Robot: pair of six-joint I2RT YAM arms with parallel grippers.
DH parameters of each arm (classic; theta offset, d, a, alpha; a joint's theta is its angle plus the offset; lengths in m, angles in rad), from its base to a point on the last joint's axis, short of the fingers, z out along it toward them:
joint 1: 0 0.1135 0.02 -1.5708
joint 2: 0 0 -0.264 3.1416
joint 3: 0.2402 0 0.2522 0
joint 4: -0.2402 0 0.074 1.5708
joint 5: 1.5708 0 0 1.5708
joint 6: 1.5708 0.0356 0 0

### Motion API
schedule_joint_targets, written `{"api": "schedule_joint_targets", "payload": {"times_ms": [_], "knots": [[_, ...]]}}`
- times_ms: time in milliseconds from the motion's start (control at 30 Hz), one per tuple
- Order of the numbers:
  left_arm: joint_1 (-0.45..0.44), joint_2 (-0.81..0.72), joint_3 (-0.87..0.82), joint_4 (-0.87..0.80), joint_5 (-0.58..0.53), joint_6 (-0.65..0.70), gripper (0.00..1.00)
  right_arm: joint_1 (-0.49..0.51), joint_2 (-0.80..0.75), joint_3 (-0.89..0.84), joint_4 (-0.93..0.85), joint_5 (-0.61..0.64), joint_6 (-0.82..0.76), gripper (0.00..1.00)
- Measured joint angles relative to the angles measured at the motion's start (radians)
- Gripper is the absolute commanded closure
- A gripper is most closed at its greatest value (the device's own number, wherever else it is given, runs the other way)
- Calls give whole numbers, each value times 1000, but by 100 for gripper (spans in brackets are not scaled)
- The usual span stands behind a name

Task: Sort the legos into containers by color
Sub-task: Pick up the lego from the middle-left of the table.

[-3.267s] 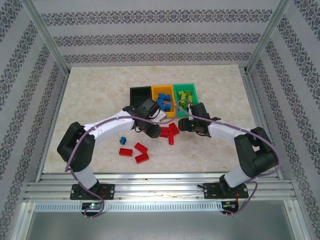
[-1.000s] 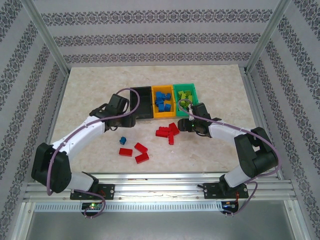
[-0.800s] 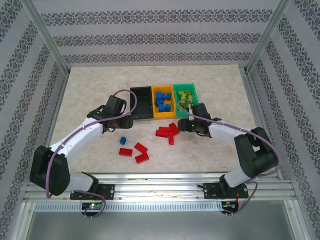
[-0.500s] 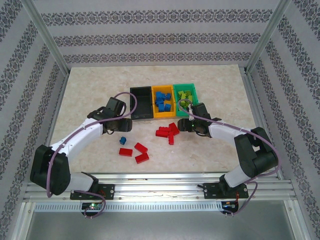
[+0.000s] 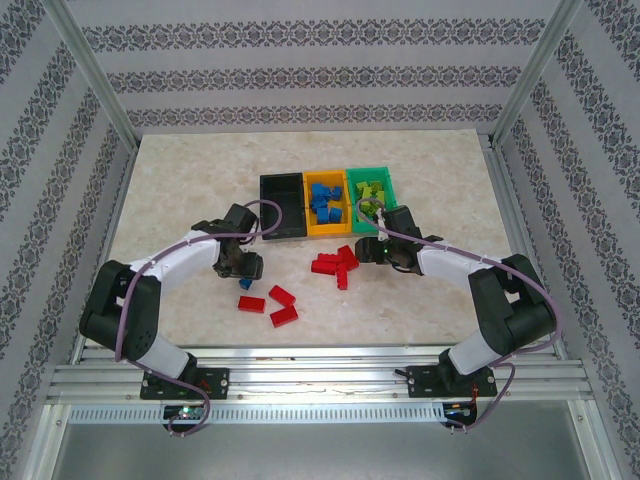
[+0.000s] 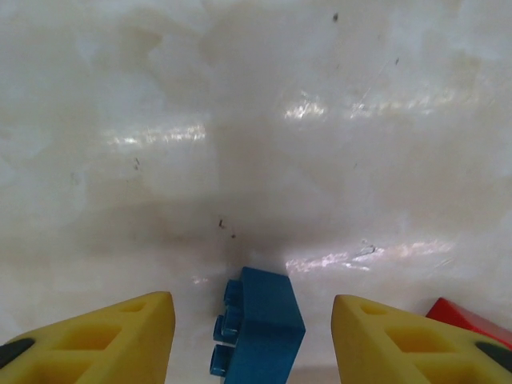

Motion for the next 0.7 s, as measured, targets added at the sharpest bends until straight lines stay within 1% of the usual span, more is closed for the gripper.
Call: {"api": "schedule_joint_targets", "payload": {"times_ms": [100,200,267,333,400,567,700], "knots": [[0,15,-8,0,13,-2,49,0,0,0,0,0,0,38],[0,31,-14,0,13,-6,63,0,0,0,0,0,0,38],[0,35,-21,0,14,-15,68,0,0,0,0,0,0,38],[0,37,-23,0,16,-18,70,0,0,0,0,0,0,39],[0,37,-23,1,18,-18,74,0,0,0,0,0,0,39],[0,36,-13,0,37,-21,75,0,0,0,0,0,0,38],[0,36,40,1,73,-21,75,0,0,0,0,-1,0,38]]}}
